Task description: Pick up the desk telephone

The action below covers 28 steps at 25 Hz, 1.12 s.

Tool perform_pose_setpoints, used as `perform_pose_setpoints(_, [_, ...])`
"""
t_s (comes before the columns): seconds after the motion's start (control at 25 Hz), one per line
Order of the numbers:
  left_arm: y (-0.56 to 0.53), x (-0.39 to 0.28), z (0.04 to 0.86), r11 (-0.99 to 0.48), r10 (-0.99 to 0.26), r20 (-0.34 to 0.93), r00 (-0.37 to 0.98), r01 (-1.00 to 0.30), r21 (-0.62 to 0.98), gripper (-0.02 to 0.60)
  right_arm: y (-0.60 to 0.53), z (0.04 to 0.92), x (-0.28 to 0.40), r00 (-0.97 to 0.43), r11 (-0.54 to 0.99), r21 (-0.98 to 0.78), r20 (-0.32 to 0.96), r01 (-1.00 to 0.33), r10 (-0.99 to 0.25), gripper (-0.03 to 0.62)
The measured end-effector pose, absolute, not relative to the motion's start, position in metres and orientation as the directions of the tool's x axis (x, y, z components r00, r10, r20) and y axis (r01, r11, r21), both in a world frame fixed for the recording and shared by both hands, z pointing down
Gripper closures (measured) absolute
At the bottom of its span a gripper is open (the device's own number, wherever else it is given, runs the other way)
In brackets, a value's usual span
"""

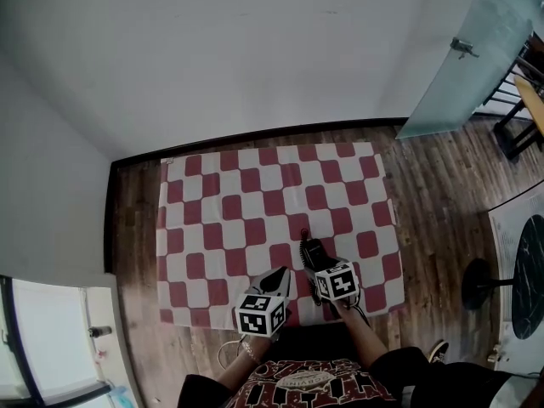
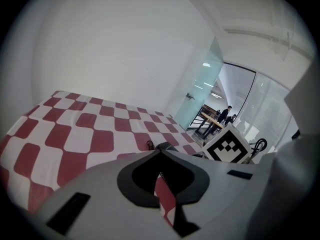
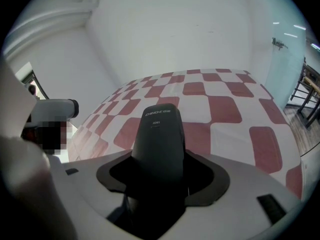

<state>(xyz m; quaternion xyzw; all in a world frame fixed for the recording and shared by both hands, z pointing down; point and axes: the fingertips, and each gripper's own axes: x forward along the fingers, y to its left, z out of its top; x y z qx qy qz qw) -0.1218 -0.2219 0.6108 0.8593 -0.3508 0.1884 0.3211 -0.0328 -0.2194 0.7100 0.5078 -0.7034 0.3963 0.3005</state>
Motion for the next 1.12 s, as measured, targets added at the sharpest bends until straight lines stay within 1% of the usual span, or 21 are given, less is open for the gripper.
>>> perform_pose_setpoints(0.28, [-0.217, -0.113, 0.611, -0.548, -0.487, 0.544, 0.683, -0.724, 0.418, 0.572, -0.219, 0.709, -0.032, -0.312, 0.175, -0.260, 0.828, -0.950, -0.466, 0.302])
perform_pose_setpoints(1.12, [-0.214, -0.104, 0.616, -0.515, -0.513, 0.549, 0.660, -0.748, 0.419, 0.572, -0.211, 0.710, -0.028, -0.345, 0.251, -0.257, 0.837, -0.933, -0.424, 0.303])
